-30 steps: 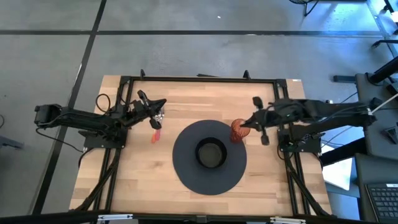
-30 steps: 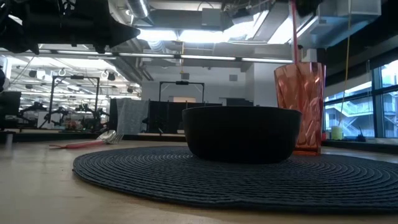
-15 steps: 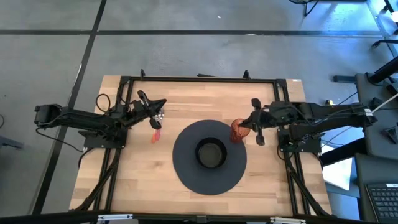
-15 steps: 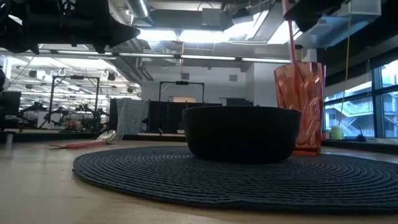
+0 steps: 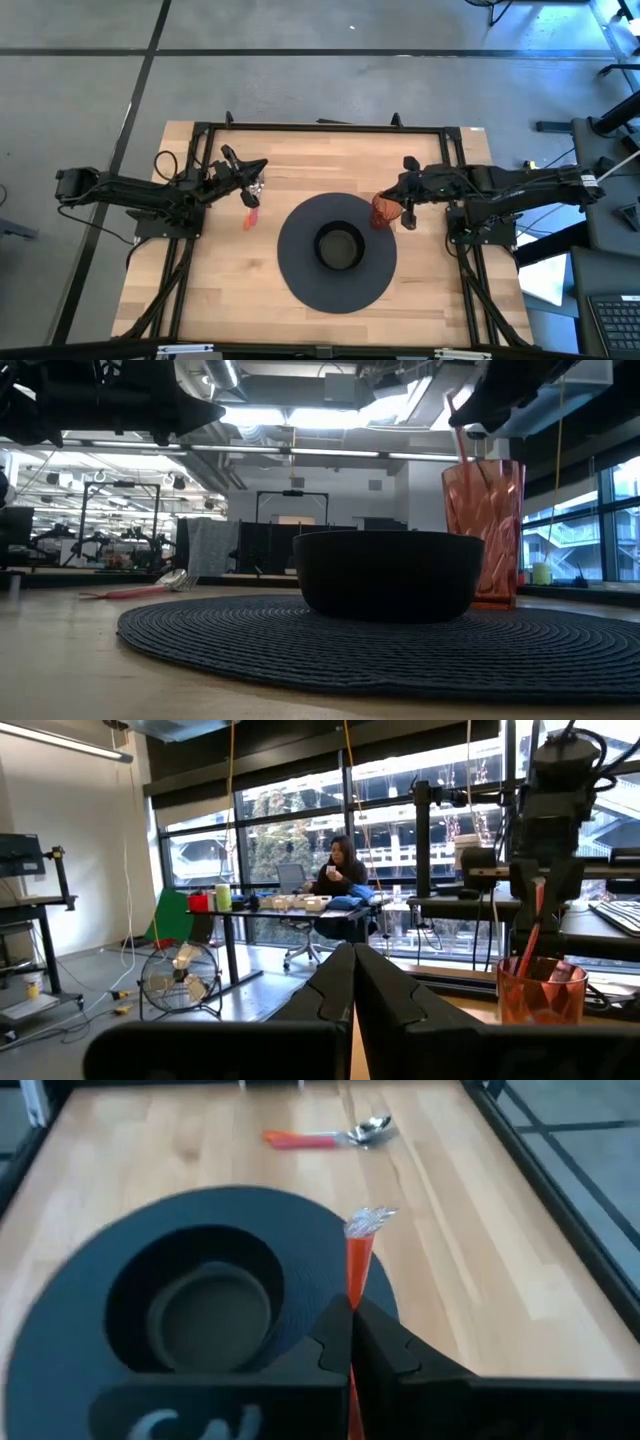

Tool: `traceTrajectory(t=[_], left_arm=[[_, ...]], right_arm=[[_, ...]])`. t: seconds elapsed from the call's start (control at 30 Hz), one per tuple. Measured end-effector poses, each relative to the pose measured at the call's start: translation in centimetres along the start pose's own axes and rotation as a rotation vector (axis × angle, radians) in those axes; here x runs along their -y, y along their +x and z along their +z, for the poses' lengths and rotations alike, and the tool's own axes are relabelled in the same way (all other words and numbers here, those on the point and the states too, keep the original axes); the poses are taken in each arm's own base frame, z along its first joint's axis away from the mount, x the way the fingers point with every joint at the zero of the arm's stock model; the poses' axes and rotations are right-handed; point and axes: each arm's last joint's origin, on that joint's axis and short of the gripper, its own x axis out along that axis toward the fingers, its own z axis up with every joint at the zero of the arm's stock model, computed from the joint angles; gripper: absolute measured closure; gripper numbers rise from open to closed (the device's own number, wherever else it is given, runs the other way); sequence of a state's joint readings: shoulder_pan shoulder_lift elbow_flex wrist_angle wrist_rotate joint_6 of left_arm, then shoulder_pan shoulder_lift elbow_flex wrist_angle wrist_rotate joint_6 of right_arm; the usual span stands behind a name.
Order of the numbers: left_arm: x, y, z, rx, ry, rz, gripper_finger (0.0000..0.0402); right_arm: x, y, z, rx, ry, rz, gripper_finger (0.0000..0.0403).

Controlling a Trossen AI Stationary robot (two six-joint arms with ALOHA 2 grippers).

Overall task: Pick & Place Utensil
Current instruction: Put the orange straw into the orange cup on the blue mat

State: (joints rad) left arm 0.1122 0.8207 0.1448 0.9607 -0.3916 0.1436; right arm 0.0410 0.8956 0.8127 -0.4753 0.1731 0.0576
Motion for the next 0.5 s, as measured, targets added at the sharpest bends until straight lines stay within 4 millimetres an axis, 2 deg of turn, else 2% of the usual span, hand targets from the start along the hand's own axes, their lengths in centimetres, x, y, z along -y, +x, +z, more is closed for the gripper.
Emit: traceTrajectory(t=[0.3, 0.4, 0.5], left_arm=[[0.00, 0.00, 0.00, 0.000, 0.000, 0.000, 0.0398], [0.00, 0.00, 0.00, 0.000, 0.000, 0.000, 0.0397], [0.00, 0.00, 0.00, 0.000, 0.000, 0.000, 0.0398]], right_arm=[[-0.05, 0.56, -0.32, 0.034, -0.025, -0.009, 0.0392], [-0.05, 0.54, -0.32, 0.031, -0.013, -0.007, 0.0365], [-0.03, 0.42, -0.29, 0.034, -0.011, -0.008, 0.0320]])
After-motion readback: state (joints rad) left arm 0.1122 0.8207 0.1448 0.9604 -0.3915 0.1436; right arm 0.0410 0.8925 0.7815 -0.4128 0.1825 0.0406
